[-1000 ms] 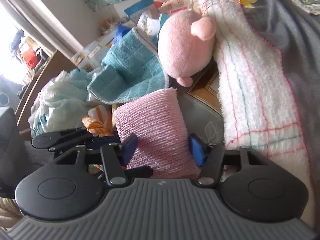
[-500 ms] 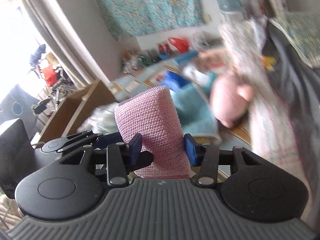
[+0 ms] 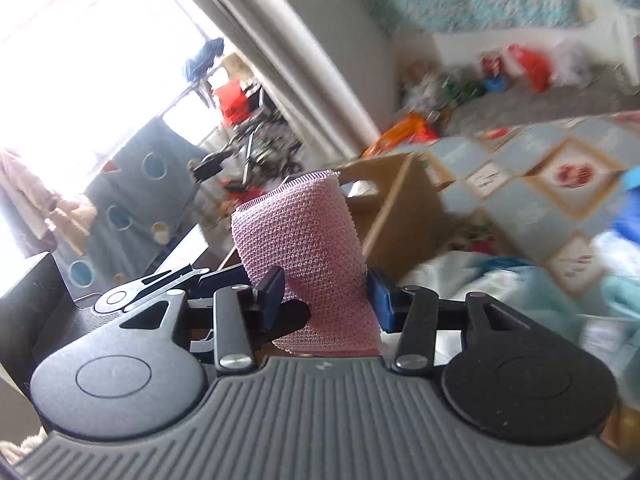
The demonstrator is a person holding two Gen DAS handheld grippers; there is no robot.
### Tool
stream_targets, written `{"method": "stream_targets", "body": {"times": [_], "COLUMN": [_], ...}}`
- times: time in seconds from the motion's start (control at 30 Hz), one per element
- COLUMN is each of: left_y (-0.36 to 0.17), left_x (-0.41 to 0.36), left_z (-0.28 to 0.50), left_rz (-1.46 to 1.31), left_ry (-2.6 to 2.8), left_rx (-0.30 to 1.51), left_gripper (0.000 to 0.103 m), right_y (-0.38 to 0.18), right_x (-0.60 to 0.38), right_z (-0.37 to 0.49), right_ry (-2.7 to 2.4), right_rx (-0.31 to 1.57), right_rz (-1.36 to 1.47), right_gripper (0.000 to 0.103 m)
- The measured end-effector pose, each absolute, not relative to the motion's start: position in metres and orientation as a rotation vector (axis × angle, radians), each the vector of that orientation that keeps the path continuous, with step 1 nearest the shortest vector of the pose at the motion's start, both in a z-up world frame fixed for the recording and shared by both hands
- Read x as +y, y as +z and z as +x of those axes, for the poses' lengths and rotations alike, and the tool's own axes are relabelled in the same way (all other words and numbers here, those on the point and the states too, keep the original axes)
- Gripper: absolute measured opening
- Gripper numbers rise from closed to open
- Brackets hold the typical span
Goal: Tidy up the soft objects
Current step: 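Lift the pink knitted pad with the right gripper toward the cardboard box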
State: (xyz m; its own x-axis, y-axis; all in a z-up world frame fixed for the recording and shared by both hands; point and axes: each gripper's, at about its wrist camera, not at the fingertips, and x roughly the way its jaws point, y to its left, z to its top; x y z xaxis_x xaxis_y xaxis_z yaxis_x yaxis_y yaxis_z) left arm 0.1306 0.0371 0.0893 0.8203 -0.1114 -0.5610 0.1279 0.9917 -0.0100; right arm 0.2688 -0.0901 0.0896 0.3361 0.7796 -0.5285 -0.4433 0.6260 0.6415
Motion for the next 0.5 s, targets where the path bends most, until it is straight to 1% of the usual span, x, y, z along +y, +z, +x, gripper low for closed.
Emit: {"method": "stream_targets", "body": {"times": [0.13,0.27,0.43,0.5], "left_y": [0.083,0.072,0.05,0.037], "left_x": [0.092,0.136,0.168,0.175], "left_z": [0.167,0.201,0.246,0.255], "left_rz": [-0.006,-0.075,-0.151,-0.149], "left_ry": [-0.046,-0.032,-0.048,-0.028], "left_rx": [0.708,0.791,0.898,0.938], "left_gripper": [0.059,0.059,0.059,0.057], "right_y": [0.07,0.049,0.034,0.028], "right_x": [-0.031,0.004,0.021,0.016], "right_z": [0.313,0.342,0.374,0.383], "right_ry": [0.855,0.84,0.808,0.808], "right_rx": [1.016,1.058,1.067,1.066], "right_rz": [0.443,0.427,0.389,0.408], "right_gripper": [0.045,0.046,0.049,0.05]}}
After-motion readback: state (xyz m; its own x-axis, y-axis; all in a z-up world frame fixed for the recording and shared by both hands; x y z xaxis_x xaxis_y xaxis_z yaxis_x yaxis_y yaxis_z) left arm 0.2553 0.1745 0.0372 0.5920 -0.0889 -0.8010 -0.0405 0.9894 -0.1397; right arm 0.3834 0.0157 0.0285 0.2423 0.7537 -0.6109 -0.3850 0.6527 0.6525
